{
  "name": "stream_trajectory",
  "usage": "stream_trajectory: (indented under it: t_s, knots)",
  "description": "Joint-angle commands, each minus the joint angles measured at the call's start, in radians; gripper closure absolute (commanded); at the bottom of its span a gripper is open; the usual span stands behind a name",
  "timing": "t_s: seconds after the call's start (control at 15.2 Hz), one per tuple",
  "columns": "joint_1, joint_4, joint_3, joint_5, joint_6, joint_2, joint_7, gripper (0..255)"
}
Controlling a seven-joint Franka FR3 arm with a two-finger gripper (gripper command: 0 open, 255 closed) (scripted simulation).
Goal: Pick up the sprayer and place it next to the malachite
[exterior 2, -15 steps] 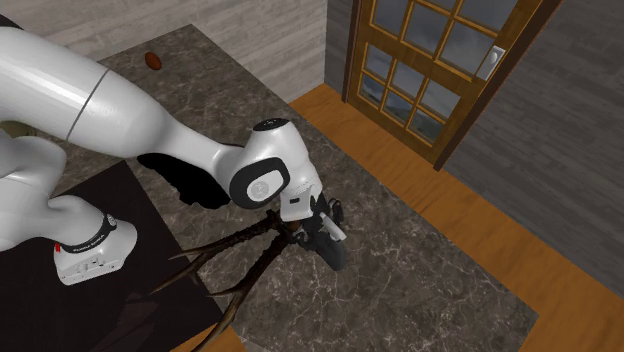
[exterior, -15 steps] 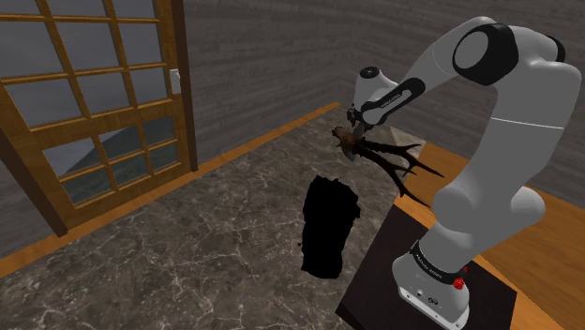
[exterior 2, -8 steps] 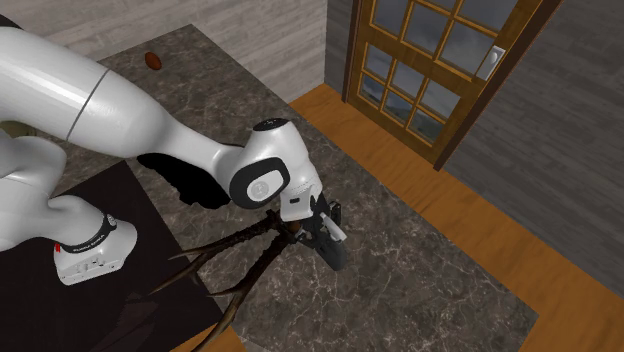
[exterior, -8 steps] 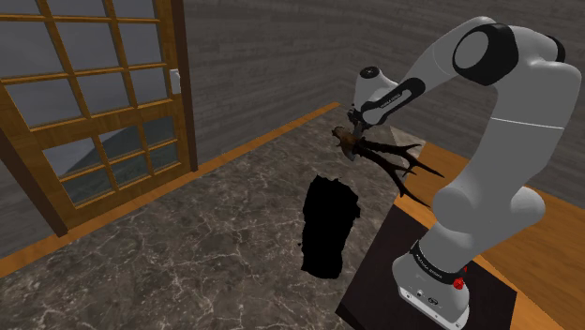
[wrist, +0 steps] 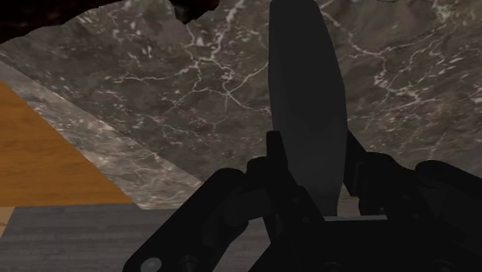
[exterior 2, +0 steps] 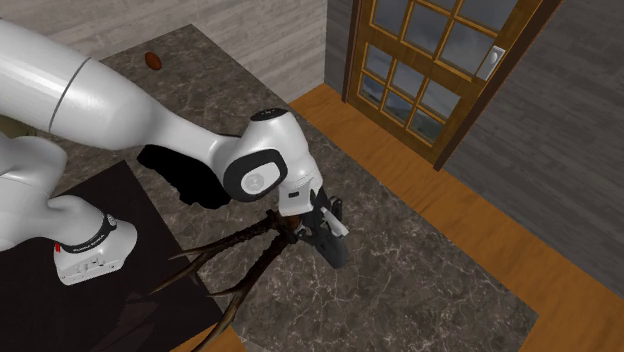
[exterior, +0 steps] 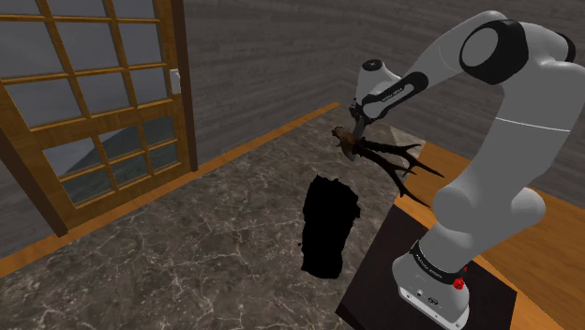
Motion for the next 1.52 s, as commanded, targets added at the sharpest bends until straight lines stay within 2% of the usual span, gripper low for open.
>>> stream_trajectory:
  t_s: [0.0, 1.45]
  knots:
    - [-0.003, 0.003, 0.007, 0.020, -0.017, -0.017, -0.022, 255]
    - [-0.014, 0.093, 0.048, 0.197, -0.222, -0.168, -0.229, 255]
